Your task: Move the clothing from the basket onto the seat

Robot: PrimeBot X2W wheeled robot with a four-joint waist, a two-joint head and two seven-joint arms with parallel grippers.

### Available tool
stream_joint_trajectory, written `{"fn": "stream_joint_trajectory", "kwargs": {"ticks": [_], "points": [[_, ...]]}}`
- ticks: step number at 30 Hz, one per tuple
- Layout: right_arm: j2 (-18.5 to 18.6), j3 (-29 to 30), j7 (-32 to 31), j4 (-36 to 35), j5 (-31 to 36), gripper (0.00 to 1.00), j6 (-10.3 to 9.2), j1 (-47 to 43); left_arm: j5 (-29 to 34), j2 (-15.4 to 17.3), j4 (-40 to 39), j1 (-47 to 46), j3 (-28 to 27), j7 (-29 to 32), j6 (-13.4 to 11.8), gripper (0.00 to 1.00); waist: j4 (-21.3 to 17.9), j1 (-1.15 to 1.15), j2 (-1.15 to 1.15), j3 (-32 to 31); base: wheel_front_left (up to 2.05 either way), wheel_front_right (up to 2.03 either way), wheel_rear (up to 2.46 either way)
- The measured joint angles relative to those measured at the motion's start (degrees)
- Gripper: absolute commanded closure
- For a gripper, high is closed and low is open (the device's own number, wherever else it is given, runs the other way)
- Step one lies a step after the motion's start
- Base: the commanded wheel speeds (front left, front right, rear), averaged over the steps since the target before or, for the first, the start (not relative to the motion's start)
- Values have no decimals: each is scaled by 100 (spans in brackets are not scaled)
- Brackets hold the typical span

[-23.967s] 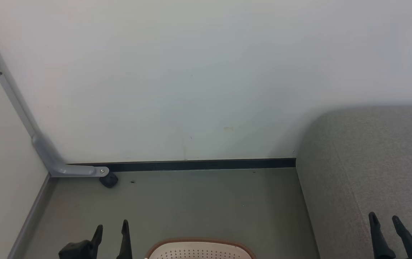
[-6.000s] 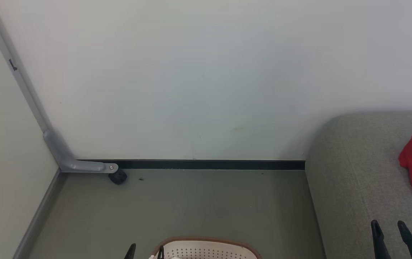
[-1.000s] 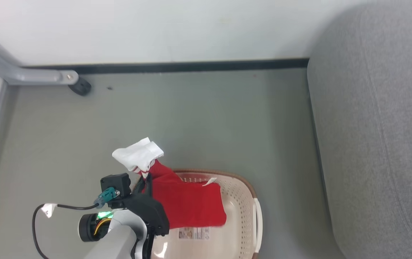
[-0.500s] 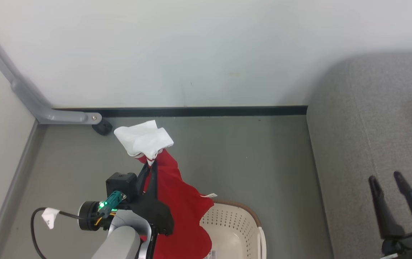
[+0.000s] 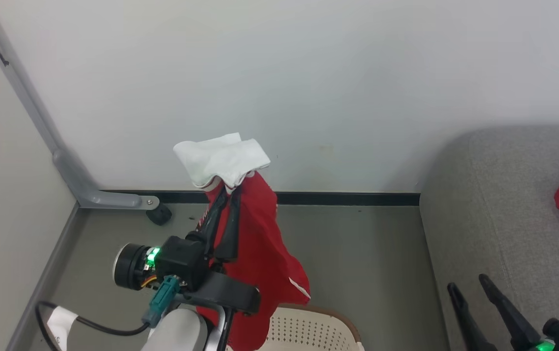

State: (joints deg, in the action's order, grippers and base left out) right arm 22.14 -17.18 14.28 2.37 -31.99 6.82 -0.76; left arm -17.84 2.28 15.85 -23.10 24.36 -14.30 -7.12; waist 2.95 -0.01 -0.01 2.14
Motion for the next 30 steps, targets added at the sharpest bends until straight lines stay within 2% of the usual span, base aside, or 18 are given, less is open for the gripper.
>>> {"fn": "stream_joint_trajectory", "kwargs": {"ticks": [8, 19, 24, 30], "points": [[-112, -564, -111, -250, 113, 0, 8, 59, 54, 8, -877, 15, 361, 40, 0, 100, 105, 0, 0, -202, 0, 0, 0], [-168, -1782, -480, -734, 135, 0, 24, 612, 26, 22, -1376, -30, 745, 659, 64, 100, 274, 1, 1, -257, 0, 0, 0], [-165, -2358, -668, -689, -48, 0, 25, 1042, -21, 29, -1499, -174, 812, 845, 115, 100, 384, 1, 1, -278, 0, 0, 0], [-179, -2530, -770, -345, -73, 0, 25, 1519, -63, 29, -1713, -353, 991, 1043, 157, 100, 529, 1, 1, -293, 0, 0, 0]]}}
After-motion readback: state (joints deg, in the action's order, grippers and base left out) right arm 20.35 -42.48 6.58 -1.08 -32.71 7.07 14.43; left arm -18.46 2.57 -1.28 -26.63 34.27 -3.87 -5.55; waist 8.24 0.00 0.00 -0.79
